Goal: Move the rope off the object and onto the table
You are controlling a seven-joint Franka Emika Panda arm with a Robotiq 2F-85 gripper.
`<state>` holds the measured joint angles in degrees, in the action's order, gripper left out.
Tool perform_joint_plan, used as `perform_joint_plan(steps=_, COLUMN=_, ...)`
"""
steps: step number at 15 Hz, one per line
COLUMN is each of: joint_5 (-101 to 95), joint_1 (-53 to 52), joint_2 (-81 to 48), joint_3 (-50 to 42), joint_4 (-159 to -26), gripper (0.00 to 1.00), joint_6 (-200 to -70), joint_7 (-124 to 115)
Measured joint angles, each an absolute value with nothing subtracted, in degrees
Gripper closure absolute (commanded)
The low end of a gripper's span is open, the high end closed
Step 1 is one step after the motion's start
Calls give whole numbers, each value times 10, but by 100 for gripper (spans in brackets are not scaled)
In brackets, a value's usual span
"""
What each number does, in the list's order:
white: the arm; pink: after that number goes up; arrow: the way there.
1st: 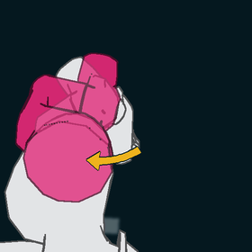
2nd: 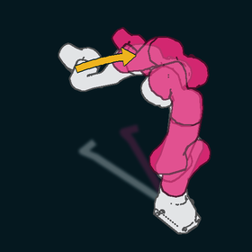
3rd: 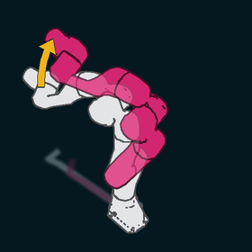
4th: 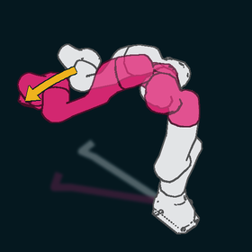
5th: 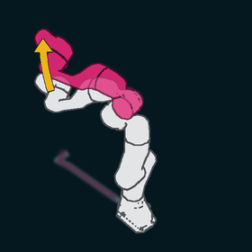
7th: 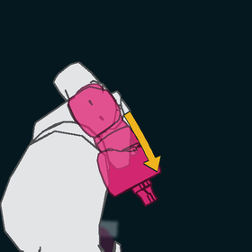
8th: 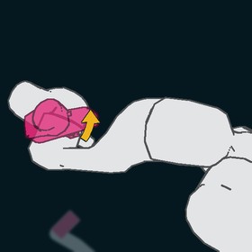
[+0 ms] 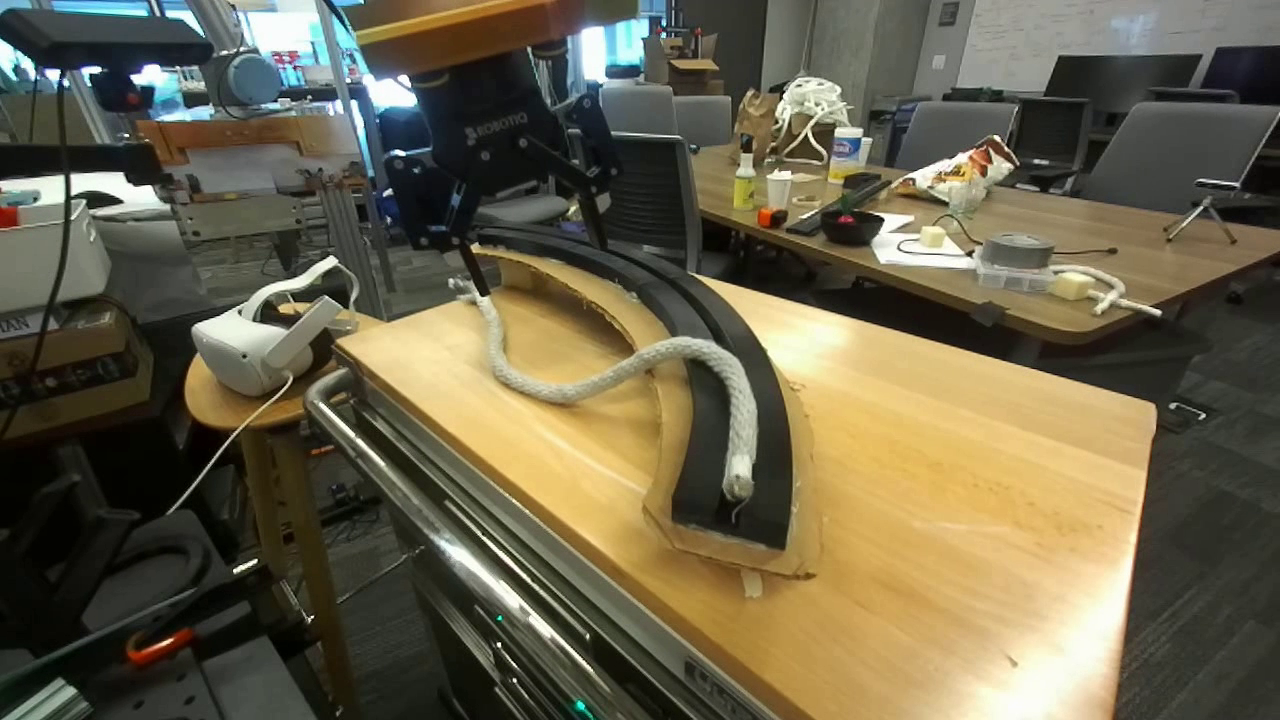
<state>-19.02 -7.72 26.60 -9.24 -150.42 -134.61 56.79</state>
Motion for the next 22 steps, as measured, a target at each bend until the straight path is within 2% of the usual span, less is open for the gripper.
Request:
perform_joint_plan(steps=5, joint_5=-188, joint_1=-53, joint_2=259, joint_3=-99, joint_4=-1499, gripper=0, joint_6=-1351, joint_7=579)
perform_joint_plan(steps=10, joint_5=-141, joint_1=8, joint_2=255, joint_3=-182, joint_4=-1472, gripper=0, joint_6=-1353, joint_7=654)
perform_joint_plan(steps=22, joint_5=-142, joint_1=49, joint_2=198, joint_3=-156, joint_4=-1455, gripper=0, joint_6=-1374, joint_7=583)
